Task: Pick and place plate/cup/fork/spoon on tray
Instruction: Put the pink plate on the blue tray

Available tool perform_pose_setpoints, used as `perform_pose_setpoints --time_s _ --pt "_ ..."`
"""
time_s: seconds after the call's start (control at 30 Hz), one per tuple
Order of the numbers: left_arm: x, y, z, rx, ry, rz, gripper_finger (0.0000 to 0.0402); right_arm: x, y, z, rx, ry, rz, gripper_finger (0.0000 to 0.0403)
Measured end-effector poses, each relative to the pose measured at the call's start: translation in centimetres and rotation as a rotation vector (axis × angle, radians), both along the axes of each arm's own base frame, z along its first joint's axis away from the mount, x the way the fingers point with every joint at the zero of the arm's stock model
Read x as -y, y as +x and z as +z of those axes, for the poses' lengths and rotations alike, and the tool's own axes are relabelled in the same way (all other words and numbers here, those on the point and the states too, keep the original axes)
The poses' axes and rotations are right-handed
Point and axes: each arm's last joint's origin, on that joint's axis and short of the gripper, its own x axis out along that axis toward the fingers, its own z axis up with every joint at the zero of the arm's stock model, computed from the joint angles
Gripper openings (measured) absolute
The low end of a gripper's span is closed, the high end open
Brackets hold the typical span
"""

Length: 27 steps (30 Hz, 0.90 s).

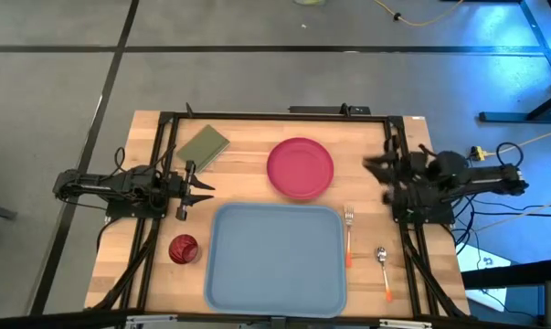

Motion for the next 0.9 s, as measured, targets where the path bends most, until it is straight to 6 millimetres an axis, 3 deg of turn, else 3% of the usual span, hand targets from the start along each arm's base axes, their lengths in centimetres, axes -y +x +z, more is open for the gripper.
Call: perform_pose_setpoints --time_s 0.1,0.2,0.37,0.53,0.77,0.9 --pt "0.0 0.0 0.0 0.0 0.0 0.0 0.01 0.9 1.3 -0.1 -0.158 0.072 -0.379 0.007" --pt "0.0 0.0 0.0 0.0 0.0 0.0 0.01 1.6 2.7 -0.6 -0.267 0.117 -0.571 0.007" --pt "0.0 0.0 0.0 0.0 0.0 0.0 0.01 2.6 5.2 -0.8 -0.376 0.153 -0.501 0.007" --pt "0.0 0.0 0.0 0.0 0.0 0.0 0.01 4.6 7.3 0.6 -0.469 0.176 -0.442 0.007" --pt "0.0 0.0 0.0 0.0 0.0 0.0 0.01 8.8 8.8 3.2 -0.638 0.235 -0.583 0.007" --pt "0.0 0.0 0.0 0.0 0.0 0.0 0.01 11.2 9.4 3.3 -0.742 0.3 -0.602 0.007"
